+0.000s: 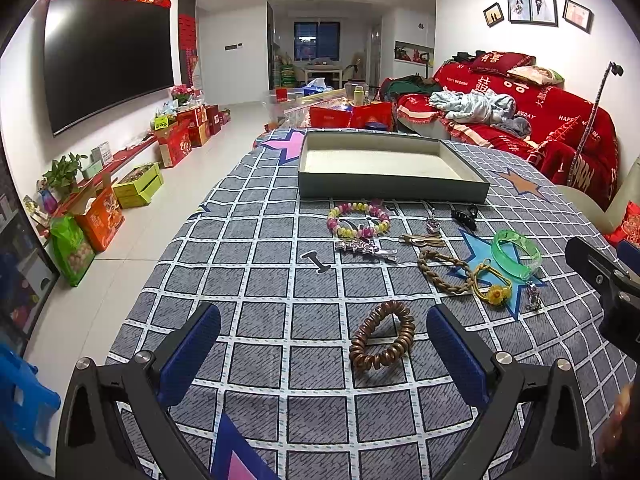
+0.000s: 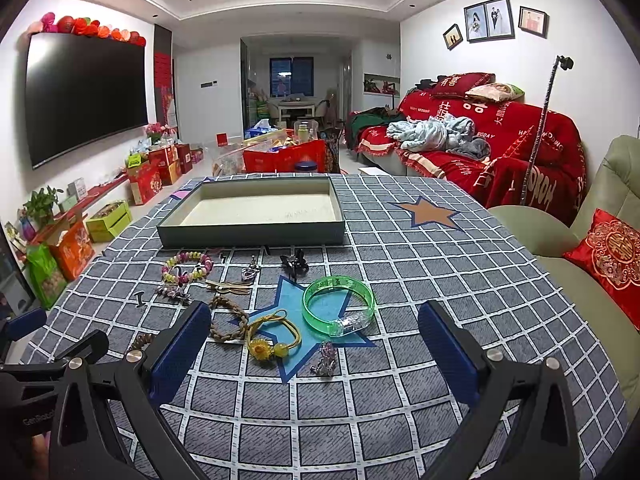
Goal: Organize jewelry
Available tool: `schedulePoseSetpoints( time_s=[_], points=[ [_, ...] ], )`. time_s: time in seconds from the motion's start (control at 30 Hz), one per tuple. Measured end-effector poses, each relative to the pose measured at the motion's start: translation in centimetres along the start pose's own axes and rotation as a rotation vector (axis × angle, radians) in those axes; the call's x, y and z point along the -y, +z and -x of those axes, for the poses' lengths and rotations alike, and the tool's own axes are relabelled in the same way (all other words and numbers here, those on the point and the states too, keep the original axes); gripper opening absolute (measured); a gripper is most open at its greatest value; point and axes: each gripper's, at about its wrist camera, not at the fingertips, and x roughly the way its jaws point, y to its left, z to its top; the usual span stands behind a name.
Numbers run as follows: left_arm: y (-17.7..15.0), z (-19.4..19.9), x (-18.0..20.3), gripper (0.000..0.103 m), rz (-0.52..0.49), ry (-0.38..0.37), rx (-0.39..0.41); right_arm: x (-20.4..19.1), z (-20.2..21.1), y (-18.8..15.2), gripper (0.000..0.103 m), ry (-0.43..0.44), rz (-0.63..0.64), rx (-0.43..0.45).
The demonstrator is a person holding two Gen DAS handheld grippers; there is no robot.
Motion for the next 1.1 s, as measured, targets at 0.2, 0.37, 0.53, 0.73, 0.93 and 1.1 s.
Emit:
schedulePoseSetpoints(
  time_s=[0.2, 0.37, 0.53, 0.73, 0.93, 1.1],
  points=[
    [0.08, 0.43, -0.05, 0.103, 0.0, 0.004, 0.003, -0.09, 0.04, 0.01, 0.103, 0.002, -0.004, 0.003],
    [0.1, 0.45, -0.01, 0.103, -0.004, 0.007, 0.0, -0.08, 0.03, 0.03, 0.103, 0.003, -0.003, 0.003],
    [0.03, 0.42, 0.01, 0.103, 0.001, 0.004, -0.009, -0.02, 0.07, 0.0, 0.103, 0.003, -0.002, 0.003],
    [-0.04, 0.4, 0.03, 0.103, 0.012, -0.006, -0.018, 0.01, 0.09, 0.0, 0.103, 0.003, -0.004, 0.003],
    [-0.09, 0.38, 0.06, 0.103, 0.013, -0.007, -0.025, -0.01, 0.06, 0.01, 0.103, 0.004, -0.004, 0.004],
    [-0.13, 0.23, 0.17, 0.103, 0.018, -0.014, -0.044, -0.14, 0.0, 0.0, 0.103, 0.004, -0.005, 0.002]
  ],
)
